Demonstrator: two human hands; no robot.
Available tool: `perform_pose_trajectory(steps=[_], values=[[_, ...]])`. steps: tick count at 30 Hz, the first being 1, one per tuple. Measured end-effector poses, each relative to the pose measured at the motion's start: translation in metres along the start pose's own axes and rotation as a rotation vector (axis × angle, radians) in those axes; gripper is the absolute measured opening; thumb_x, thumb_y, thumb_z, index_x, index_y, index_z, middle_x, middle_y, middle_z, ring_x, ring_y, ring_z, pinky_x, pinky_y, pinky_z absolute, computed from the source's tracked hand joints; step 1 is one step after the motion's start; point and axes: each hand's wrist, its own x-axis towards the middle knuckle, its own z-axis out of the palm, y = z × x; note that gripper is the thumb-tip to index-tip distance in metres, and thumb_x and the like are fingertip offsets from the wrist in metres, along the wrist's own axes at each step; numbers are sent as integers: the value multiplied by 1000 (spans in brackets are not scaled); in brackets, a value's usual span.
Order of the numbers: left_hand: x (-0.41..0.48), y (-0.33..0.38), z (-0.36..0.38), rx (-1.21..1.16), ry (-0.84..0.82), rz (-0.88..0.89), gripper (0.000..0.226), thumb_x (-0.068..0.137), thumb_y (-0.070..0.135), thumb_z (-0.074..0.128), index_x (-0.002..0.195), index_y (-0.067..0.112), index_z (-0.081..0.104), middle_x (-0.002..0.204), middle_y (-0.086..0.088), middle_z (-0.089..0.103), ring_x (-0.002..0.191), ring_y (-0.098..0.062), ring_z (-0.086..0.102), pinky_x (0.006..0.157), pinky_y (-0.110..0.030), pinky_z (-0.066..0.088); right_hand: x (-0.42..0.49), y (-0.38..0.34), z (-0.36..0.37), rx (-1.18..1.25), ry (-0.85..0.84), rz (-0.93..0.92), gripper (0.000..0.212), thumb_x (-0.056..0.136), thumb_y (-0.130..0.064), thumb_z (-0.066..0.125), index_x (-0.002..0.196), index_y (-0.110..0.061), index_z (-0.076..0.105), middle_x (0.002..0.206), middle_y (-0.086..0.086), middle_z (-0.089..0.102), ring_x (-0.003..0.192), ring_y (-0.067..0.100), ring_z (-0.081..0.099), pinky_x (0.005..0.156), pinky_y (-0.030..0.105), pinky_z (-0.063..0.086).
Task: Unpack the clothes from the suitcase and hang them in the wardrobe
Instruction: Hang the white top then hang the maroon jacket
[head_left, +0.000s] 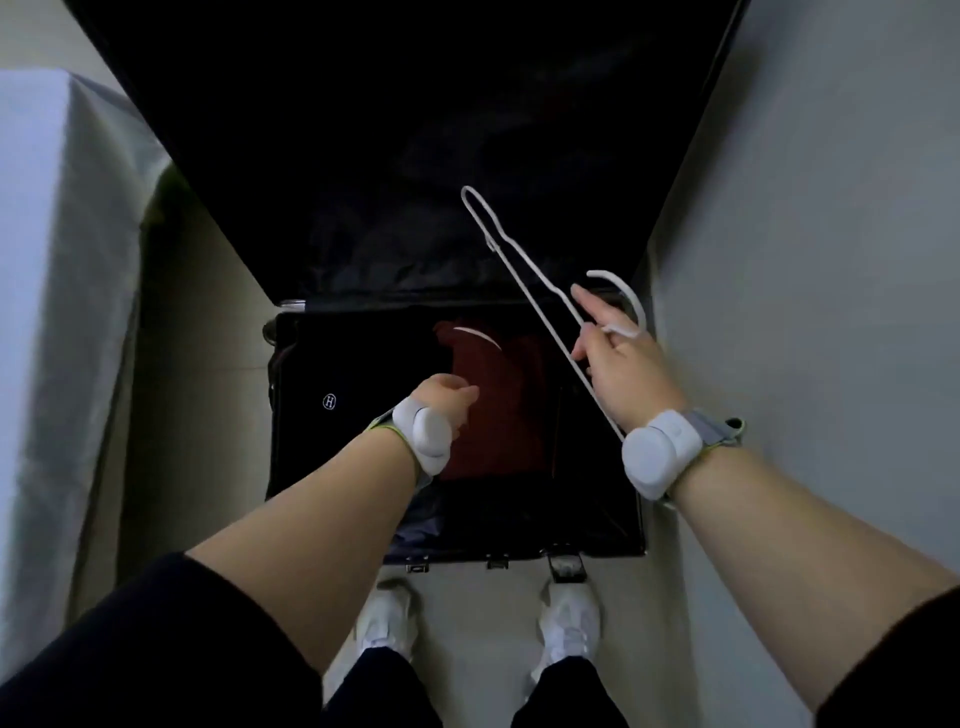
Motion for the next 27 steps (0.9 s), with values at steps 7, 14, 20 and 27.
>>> perform_pose_trajectory(steps=[7, 14, 20, 27], values=[[90, -29, 42, 139, 116, -69, 61, 89, 36, 61, 142, 17, 38, 134, -11, 54, 118, -30, 55, 100, -37, 45, 35, 62, 22, 108, 76, 12, 36, 95, -15, 42, 123, -26, 61, 105, -16, 64, 89, 17, 52, 56, 2, 40], [163, -23, 89, 268, 217, -149, 110, 73, 56, 70, 150, 12, 6, 152, -16, 24, 138, -33, 30, 112, -45, 29, 67, 106, 34, 162, 79, 10, 27, 92, -14, 45, 100, -27, 68, 97, -38, 57, 88, 9, 59, 75, 20, 53], [195, -46, 98, 305, 304, -139, 85, 81, 26, 70, 145, 6, 18, 143, -19, 38, 126, -35, 45, 100, -44, 39, 77, 117, 32, 173, 72, 25, 27, 89, -13, 47, 95, -29, 69, 85, -41, 61, 89, 13, 59, 83, 41, 55], [123, -56, 40, -130, 290, -109, 39, 84, 9, 59, 123, 5, 56, 116, -15, 63, 107, -34, 60, 92, -33, 48, 44, 80, 29, 113, 30, 90, 33, 87, -14, 50, 96, -36, 72, 75, -28, 66, 89, 26, 63, 81, 47, 54]])
